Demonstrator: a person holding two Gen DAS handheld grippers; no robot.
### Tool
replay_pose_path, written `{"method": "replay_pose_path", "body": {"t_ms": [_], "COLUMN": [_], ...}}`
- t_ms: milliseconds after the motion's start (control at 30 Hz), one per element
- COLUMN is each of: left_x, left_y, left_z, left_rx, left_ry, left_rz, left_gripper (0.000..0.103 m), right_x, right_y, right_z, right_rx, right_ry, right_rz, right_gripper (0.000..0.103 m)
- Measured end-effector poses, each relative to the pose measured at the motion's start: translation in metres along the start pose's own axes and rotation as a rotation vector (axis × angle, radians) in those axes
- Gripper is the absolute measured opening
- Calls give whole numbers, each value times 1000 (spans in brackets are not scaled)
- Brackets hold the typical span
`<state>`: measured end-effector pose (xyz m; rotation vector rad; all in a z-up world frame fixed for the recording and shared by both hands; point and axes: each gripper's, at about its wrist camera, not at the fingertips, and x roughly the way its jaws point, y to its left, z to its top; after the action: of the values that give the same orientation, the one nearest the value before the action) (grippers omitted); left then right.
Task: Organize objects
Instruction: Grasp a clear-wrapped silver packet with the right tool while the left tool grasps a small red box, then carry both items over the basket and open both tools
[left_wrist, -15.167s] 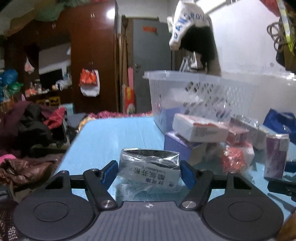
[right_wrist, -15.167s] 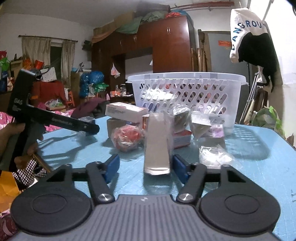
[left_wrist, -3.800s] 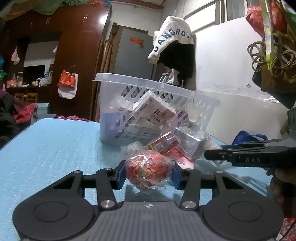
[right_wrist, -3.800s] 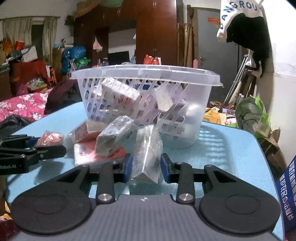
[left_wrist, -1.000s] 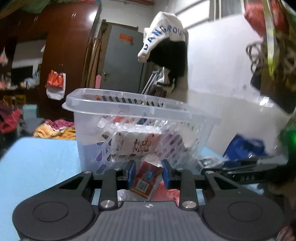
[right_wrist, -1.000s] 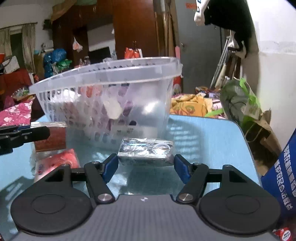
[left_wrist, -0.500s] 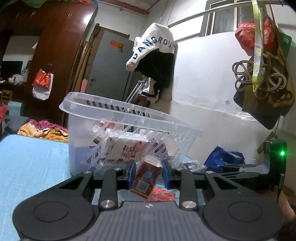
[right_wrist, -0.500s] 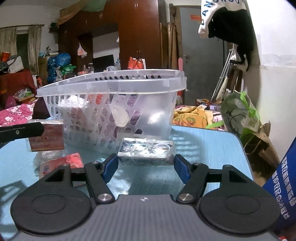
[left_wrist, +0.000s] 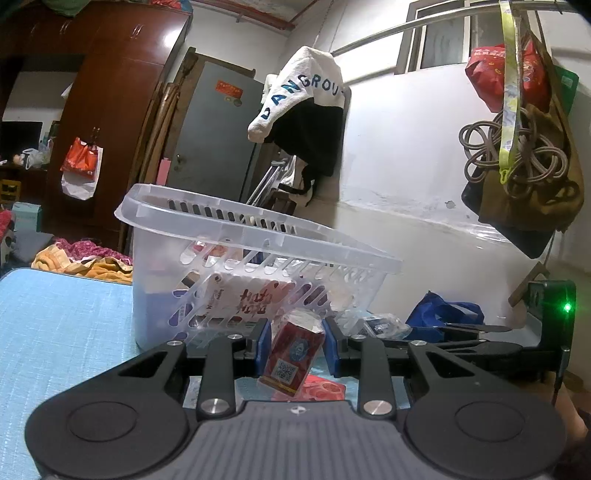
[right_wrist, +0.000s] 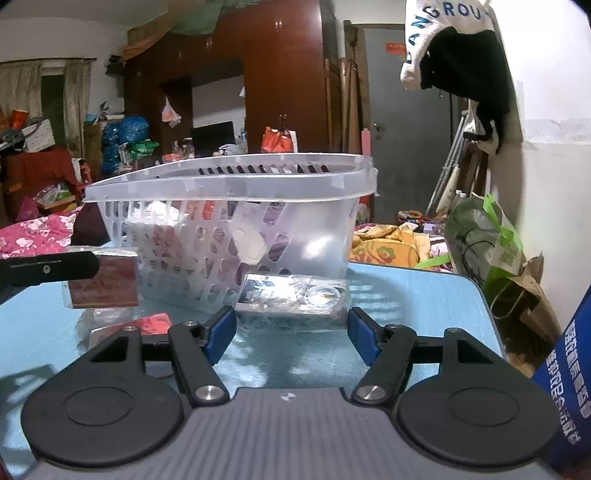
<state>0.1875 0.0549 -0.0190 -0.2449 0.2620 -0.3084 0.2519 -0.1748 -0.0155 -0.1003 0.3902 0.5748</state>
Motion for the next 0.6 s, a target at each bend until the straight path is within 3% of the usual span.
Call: {"method": "replay_pose_path", "body": {"t_ms": [167, 300, 467, 600], "left_x": [-4, -22, -48, -66], "left_y": [1, -5, -15, -17], "left_z": [0, -2, 1, 19], "left_rx": [-7, 17, 21, -10], "left_ry": [-20, -109, -185, -238], "left_rz": [-11, -33, -59, -106], "left_gripper": [34, 34, 34, 34], "right_x": [-9, -27, -67, -91], "right_y": [10, 19, 15, 19], "right_z": [-2, -5, -2, 17], "right_rx": [-57, -87, -19, -6], "right_ry": [-49, -133, -247, -310], "right_rz": [-28, -44, 12, 110], "right_gripper": [69, 69, 69, 69]}}
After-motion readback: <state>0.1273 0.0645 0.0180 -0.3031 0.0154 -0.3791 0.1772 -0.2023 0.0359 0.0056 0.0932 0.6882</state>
